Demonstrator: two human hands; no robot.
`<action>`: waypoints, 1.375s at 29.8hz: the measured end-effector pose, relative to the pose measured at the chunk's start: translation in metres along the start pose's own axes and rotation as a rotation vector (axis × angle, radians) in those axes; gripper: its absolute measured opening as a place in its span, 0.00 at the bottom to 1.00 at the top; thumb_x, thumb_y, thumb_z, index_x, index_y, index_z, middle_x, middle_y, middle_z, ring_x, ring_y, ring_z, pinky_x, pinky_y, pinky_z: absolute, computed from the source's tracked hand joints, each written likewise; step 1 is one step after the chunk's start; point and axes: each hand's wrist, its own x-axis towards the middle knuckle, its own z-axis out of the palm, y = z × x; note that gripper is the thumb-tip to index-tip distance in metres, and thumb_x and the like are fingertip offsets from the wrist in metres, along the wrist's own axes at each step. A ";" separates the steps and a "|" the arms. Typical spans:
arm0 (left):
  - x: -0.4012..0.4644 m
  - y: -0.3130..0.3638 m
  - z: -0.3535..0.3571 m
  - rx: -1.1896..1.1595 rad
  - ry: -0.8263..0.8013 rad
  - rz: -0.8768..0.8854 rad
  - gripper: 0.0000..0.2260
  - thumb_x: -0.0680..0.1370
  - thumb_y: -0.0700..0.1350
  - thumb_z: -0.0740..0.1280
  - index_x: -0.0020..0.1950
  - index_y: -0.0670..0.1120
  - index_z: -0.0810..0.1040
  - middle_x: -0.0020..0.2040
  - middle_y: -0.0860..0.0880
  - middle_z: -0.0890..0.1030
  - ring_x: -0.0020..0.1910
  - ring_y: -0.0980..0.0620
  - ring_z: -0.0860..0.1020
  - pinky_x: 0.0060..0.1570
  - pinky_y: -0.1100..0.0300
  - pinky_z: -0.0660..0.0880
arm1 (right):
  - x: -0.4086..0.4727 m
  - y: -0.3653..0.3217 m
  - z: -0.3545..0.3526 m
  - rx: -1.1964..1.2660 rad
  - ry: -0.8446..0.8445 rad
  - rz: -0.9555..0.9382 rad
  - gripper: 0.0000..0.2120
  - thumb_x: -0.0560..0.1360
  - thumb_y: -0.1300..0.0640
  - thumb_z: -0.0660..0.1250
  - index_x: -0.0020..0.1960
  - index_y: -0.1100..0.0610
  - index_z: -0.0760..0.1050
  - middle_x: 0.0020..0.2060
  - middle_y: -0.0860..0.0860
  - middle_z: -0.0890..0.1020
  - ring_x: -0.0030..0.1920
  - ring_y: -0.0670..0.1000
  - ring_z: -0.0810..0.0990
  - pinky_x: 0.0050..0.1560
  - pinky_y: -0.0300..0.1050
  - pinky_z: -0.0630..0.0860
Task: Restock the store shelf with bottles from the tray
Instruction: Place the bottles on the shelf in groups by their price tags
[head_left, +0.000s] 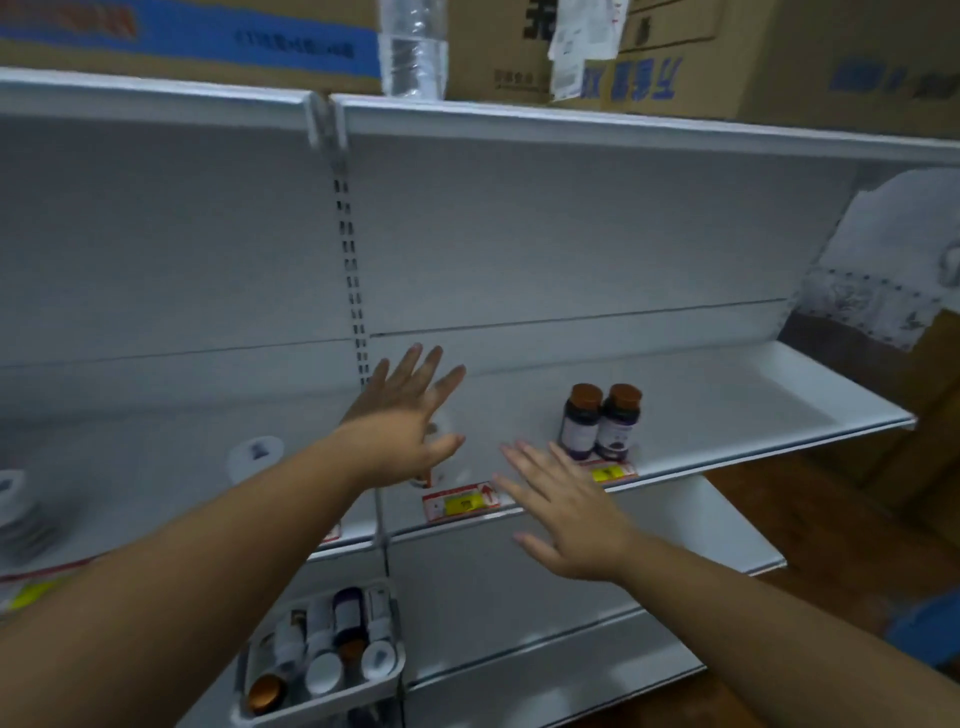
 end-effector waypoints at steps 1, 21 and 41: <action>-0.009 -0.009 0.003 -0.014 -0.012 -0.009 0.34 0.76 0.63 0.54 0.77 0.55 0.43 0.79 0.49 0.41 0.76 0.50 0.37 0.72 0.51 0.36 | 0.008 -0.015 0.005 0.022 -0.010 -0.046 0.31 0.72 0.44 0.64 0.71 0.54 0.65 0.73 0.57 0.65 0.73 0.59 0.62 0.69 0.65 0.59; -0.263 -0.118 0.172 -0.316 -0.093 -0.107 0.26 0.70 0.47 0.70 0.67 0.44 0.74 0.64 0.43 0.78 0.65 0.45 0.75 0.63 0.50 0.71 | 0.037 -0.181 0.153 0.350 -0.301 -0.329 0.24 0.73 0.49 0.67 0.67 0.54 0.71 0.66 0.56 0.75 0.69 0.57 0.70 0.66 0.61 0.69; -0.246 -0.164 0.391 -0.334 -0.086 -0.522 0.17 0.55 0.43 0.82 0.40 0.41 0.83 0.35 0.43 0.82 0.32 0.42 0.80 0.27 0.58 0.76 | 0.124 -0.192 0.380 0.319 -0.662 0.080 0.42 0.65 0.45 0.69 0.73 0.55 0.56 0.74 0.59 0.57 0.70 0.60 0.63 0.68 0.52 0.61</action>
